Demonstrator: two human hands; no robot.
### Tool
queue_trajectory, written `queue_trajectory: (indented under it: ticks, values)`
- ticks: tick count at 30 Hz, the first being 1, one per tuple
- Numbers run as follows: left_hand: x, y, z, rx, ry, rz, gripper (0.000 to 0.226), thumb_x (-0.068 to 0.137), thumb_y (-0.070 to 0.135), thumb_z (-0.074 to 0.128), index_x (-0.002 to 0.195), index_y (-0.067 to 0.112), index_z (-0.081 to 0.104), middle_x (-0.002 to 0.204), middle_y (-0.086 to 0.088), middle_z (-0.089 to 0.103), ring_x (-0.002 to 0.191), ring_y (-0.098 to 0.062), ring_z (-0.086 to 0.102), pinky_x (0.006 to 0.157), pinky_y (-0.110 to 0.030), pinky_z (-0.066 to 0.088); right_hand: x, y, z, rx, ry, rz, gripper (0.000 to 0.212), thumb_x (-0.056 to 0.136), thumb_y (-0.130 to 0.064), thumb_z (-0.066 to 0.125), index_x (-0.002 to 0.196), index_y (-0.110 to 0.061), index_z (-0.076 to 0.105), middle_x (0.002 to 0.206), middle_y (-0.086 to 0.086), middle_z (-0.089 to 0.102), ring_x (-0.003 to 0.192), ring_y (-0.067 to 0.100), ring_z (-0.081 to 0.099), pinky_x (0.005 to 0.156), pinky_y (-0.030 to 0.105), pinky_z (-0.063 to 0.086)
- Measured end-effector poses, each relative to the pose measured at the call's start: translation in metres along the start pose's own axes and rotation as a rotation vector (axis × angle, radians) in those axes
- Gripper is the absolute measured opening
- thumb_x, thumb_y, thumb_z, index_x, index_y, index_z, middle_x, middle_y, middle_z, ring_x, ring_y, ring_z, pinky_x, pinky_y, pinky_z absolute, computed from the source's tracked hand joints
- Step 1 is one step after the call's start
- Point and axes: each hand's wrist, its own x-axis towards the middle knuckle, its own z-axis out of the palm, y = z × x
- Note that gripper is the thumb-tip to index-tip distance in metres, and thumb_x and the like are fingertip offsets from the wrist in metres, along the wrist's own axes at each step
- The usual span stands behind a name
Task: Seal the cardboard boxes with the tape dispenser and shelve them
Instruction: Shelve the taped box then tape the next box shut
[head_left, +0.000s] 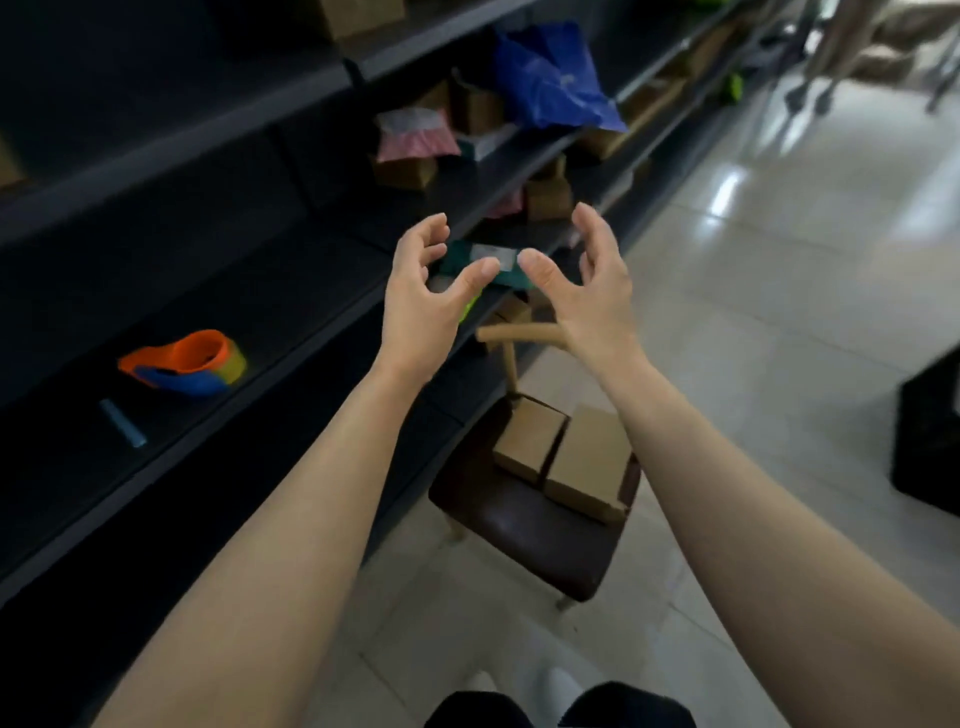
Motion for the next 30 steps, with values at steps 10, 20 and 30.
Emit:
queue_trajectory:
  ticks: [10,20,30]
  values:
    - [-0.012,-0.076,0.075,-0.065,-0.344,-0.152,0.062,0.083,0.042,0.068,0.135,0.020,0.043,0.131,0.005,0.049,0.120,-0.008,0.046,0.089,-0.013,0.035,-0.039,0.079,-0.041,-0.163,0.235,0.299,0.084,0.083,-0.051,0.066,0.149,-0.016,0.029,0.153,0.003,0.034,0.140,0.017,0.030,0.112,0.031,0.027]
    - [-0.030,-0.139,0.138,0.058,-0.598,-0.199,0.062,0.082,0.046,0.067,0.134,0.021,0.043,0.133,0.006,0.047,0.118,-0.008,0.045,0.096,-0.027,0.037,-0.078,0.143,-0.047,-0.127,0.427,0.519,0.080,0.084,-0.046,0.068,0.148,-0.014,0.032,0.151,0.002,0.037,0.139,0.014,0.032,0.112,0.031,0.028]
    - [-0.016,-0.168,0.187,0.217,-0.709,-0.151,0.061,0.084,0.044,0.065,0.135,0.020,0.042,0.134,0.004,0.046,0.120,-0.008,0.043,0.096,-0.027,0.037,-0.088,0.195,-0.051,-0.025,0.453,0.680,0.078,0.085,-0.044,0.066,0.148,-0.014,0.031,0.152,0.003,0.036,0.140,0.016,0.030,0.112,0.036,0.030]
